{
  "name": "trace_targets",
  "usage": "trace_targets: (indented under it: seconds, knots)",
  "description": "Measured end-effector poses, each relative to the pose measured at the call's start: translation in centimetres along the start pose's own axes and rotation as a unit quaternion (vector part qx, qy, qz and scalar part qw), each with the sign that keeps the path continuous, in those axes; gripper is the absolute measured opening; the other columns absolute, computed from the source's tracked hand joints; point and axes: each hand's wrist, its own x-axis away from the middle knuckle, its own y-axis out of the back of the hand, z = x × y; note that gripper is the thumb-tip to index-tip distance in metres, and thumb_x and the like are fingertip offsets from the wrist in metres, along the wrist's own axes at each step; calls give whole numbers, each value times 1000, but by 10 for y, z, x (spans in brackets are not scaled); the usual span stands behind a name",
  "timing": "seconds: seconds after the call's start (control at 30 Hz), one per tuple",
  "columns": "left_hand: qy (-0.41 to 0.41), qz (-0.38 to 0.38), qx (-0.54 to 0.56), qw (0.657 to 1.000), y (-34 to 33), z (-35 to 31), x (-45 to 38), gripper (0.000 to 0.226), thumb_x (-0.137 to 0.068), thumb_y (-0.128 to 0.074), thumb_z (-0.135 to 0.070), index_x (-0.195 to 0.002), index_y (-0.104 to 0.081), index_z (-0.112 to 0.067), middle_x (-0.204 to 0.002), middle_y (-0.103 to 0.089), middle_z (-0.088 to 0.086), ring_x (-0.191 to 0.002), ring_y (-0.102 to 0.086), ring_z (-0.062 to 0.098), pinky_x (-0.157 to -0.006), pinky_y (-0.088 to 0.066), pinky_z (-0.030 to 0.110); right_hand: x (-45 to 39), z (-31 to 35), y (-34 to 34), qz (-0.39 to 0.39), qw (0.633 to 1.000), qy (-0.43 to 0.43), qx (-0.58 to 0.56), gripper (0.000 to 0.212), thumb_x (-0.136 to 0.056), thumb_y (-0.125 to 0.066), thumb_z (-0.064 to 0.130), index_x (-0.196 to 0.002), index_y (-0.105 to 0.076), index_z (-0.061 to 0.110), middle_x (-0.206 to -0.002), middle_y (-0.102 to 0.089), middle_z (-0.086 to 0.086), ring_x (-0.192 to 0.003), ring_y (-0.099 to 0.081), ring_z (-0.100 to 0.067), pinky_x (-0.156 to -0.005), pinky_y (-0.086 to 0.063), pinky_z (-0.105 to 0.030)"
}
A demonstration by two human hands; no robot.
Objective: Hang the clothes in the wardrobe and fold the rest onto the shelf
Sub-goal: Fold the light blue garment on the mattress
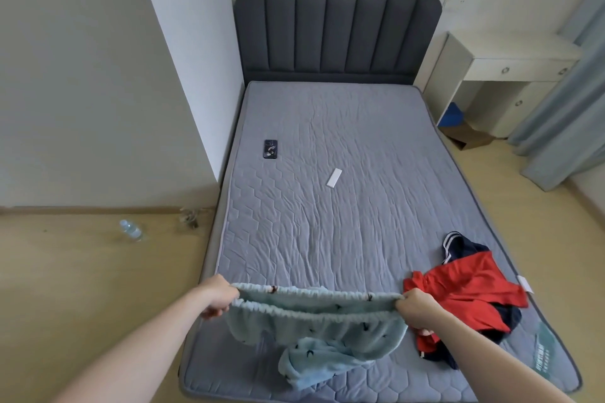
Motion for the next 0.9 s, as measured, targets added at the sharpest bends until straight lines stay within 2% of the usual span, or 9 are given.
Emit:
trace_targets:
  seconds: [0.07, 0.17, 0.27, 0.37, 0.43, 0.53, 0.67, 0.8, 0.9]
  knots:
    - [7, 11, 76, 997, 13, -18, -4, 26, -94, -42, -16, -108, -59, -1, -63, -68, 7, -41, -54, 18, -48, -42, 23, -11, 18, 19, 37, 998, -12, -39, 28, -96, -42, 8, -76, -62, 7, -78, -74, -14, -60, -63, -26, -56, -58, -33]
    - [-19, -16, 159, 987, 54, -63, -4, 36, -100, -33, -15, -131, -46, -4, -96, -75, 19, -60, -74, 24, -53, -56, 30, -22, 52, 69, -3, 984, -30, -176, 24, -97, -37, 6, -93, -60, 1, -83, -77, -19, -62, -71, -28, -50, -57, -32]
    - [-89, -126, 251, 956, 121, -121, 3, 36, -99, -38, -14, -130, -55, -6, -104, -71, 21, -76, -76, 33, -69, -63, 42, -26, 92, 144, -99, 962, 9, -255, 28, -96, -36, 5, -106, -62, 1, -94, -73, -21, -71, -74, -31, -59, -63, -41]
    - [-175, -222, 315, 906, 200, -180, 30, 38, -95, -45, -12, -129, -61, -7, -121, -69, 19, -104, -70, 37, -91, -59, 50, -14, 136, 231, -205, 940, 77, -261, 27, -93, -42, 0, -110, -63, 3, -108, -65, -22, -88, -71, -37, -64, -64, -47]
    - [-230, -262, 361, 865, 248, -215, 66, 31, -94, -46, -11, -118, -66, -11, -119, -70, 16, -104, -70, 36, -85, -61, 51, 5, 164, 286, -270, 919, 134, -255, 27, -92, -42, 1, -109, -62, 6, -110, -61, -19, -93, -67, -38, -69, -64, -50]
    - [-307, -332, 391, 802, 310, -254, 128, 25, -89, -48, -11, -93, -70, -22, -109, -73, 10, -103, -70, 31, -84, -62, 47, 43, 198, 356, -360, 879, 214, -230, 32, -89, -39, 10, -110, -64, 10, -109, -62, -16, -83, -66, -33, -76, -63, -50]
    - [-365, -433, 395, 724, 361, -279, 195, 22, -78, -51, -21, -78, -71, -28, -98, -74, 0, -96, -67, 26, -85, -57, 32, 89, 224, 421, -443, 822, 290, -209, 35, -89, -38, 14, -110, -66, 15, -109, -67, -19, -98, -65, -43, -88, -57, -54]
    - [-385, -490, 371, 689, 381, -287, 228, 18, -77, -52, -25, -70, -68, -26, -73, -63, -14, -80, -57, 18, -67, -42, 22, 113, 232, 444, -481, 791, 314, -211, 30, -87, -39, 12, -100, -66, 9, -100, -67, -21, -92, -65, -44, -84, -57, -55]
    - [-390, -501, 344, 692, 375, -281, 222, 18, -78, -54, -26, -80, -72, -23, -76, -65, -10, -80, -57, 18, -66, -41, 24, 115, 225, 432, -495, 784, 319, -194, 26, -85, -41, 13, -93, -66, 10, -90, -67, -16, -87, -63, -40, -76, -56, -46]
